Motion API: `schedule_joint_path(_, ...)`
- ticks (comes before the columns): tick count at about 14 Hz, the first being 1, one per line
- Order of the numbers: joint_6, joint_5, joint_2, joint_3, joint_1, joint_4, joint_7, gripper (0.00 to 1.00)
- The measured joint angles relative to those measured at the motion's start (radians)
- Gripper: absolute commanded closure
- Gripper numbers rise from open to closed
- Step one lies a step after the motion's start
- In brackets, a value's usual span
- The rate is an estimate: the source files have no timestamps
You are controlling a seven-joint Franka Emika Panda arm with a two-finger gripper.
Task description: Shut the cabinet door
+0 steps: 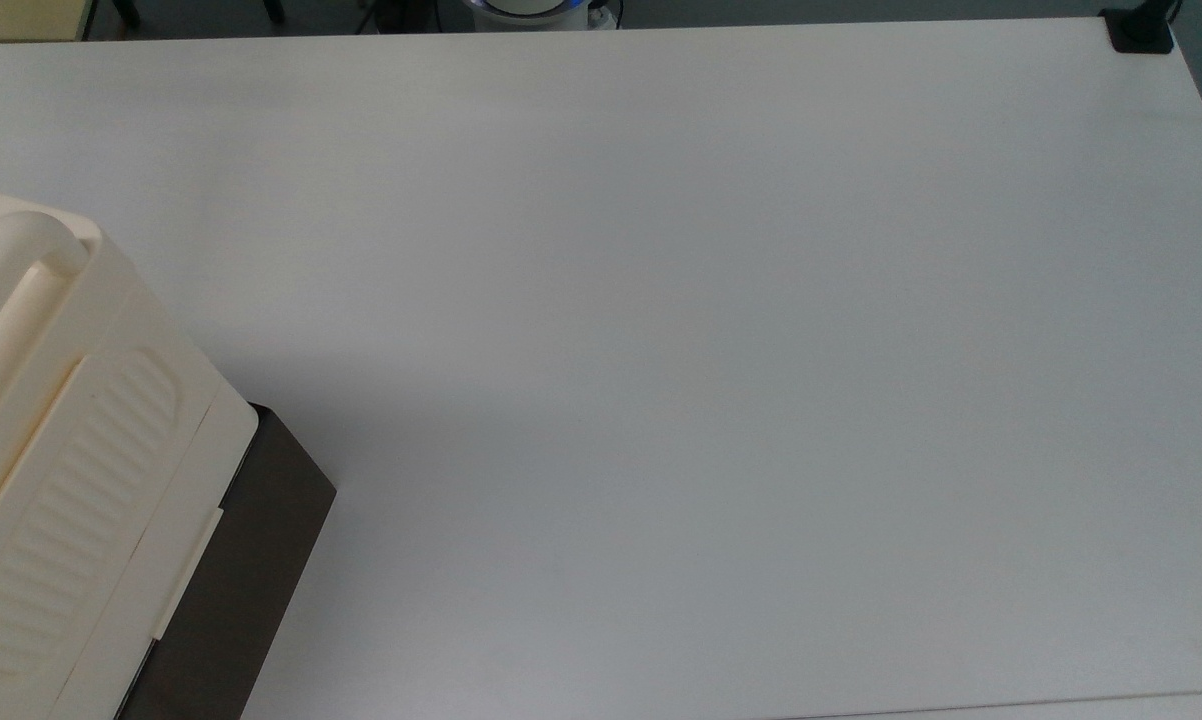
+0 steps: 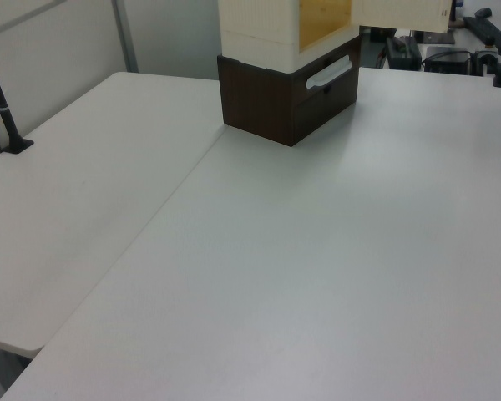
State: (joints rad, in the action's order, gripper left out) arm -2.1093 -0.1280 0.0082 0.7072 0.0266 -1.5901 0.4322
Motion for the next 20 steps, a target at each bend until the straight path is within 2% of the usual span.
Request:
schedule_joint_path(6, 0.093, -0.016, 0.008, -0.065, -0.038, -0.003, -0.001, 1.0)
schedule_joint_path(11, 0.08, -0.297, 0.015, -0.107, -0.044, -0.003, 0.0, 1.0)
schedule_joint_path(13, -0.026, -0.399, 0.044, -0.145, -0.046, -0.004, 0.0, 1.0)
schedule_joint_path(17, -0.303, -0.517, 0.135, -0.222, -0.048, -0.006, 0.0, 1.0)
schedule_joint_path(20, -0.398, -0.541, 0.188, -0.233, -0.047, -0.004, -0.001, 1.0)
